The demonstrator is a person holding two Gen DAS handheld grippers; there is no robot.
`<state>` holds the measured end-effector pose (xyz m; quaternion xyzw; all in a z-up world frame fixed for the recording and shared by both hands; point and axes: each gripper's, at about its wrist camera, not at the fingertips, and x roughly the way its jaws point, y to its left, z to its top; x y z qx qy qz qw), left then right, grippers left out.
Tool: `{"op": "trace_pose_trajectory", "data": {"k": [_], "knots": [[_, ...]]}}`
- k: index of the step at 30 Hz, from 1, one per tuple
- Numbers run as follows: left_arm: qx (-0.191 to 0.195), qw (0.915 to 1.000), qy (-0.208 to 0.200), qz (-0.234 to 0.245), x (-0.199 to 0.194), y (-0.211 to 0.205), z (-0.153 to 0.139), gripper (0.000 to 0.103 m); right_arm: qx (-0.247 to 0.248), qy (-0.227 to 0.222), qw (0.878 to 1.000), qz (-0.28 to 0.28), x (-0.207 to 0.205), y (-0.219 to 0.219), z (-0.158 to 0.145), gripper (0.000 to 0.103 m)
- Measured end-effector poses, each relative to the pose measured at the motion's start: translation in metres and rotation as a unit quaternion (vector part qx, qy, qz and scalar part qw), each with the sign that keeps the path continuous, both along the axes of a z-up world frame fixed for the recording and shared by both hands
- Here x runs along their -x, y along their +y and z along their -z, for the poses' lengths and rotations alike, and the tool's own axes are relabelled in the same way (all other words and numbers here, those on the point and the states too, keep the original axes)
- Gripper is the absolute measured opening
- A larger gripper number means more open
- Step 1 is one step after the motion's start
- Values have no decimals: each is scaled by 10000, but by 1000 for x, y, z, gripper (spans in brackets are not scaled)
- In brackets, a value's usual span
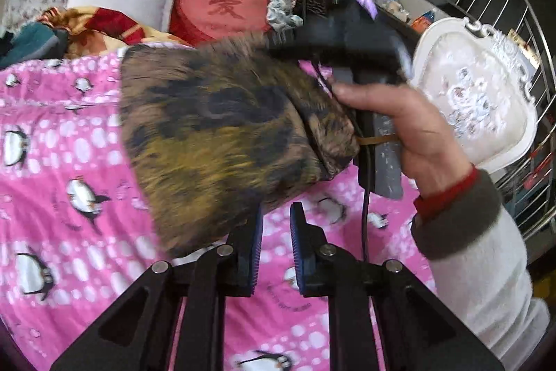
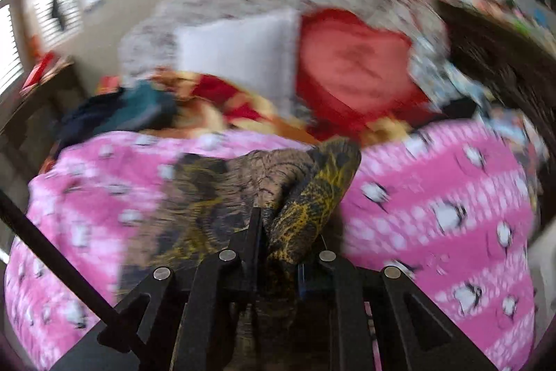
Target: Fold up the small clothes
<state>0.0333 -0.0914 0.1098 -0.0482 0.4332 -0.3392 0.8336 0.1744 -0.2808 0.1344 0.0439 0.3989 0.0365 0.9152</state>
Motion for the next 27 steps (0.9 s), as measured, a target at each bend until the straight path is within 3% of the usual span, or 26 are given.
{"op": "trace_pose_trajectory", "data": {"k": [3, 4, 5, 8, 11, 15, 17, 18, 19, 21, 23, 25, 27], "knots": [[-70, 9997, -89, -239, 5, 24, -8, 15, -581, 346, 9977, 104, -11, -26, 36, 20], [-140, 9991, -176, -362, 4, 38, -13, 16, -732, 296, 9967, 164, -8, -32, 39, 29], [-213, 9985, -254, -445, 2, 41, -18, 18, -877, 230, 9956, 235, -4, -38, 38, 39], [-712, 9919, -608, -862, -8, 56, -17, 40, -1291, 21, 9910, 343, 26, -54, 20, 59], [-874, 9891, -590, -1026, -18, 65, -10, 44, -1290, -118, 9914, 184, 63, -56, 2, 75], [-960, 9894, -256, -1056, -28, 59, 16, 44, -1307, 275, 9910, -107, 101, -39, 16, 79], [-999, 9895, -162, -1028, -28, 48, 26, 44, -1509, 476, 9870, -296, 110, -30, 34, 70], [-1013, 9896, -137, -1008, -27, 45, 28, 44, -1543, 578, 9854, -434, 111, -22, 41, 28], [-1045, 9898, -151, -953, -23, 42, 29, 44, -1342, 600, 9873, -595, 112, -13, 42, 10], [-1103, 9897, -239, -885, -18, 37, 30, 49, -906, 210, 9939, -596, 123, -7, 31, 9], [-1255, 9881, -302, -833, -16, 30, 35, 57, -870, 40, 9948, -532, 129, -15, 26, 9], [-1351, 9869, -242, -850, -16, 27, 42, 57, -441, 319, 9983, -231, 120, -20, 50, 9], [-1278, 9878, -144, -881, -17, 29, 43, 57, -453, 659, 9964, -282, 112, -19, 76, 10]]}}
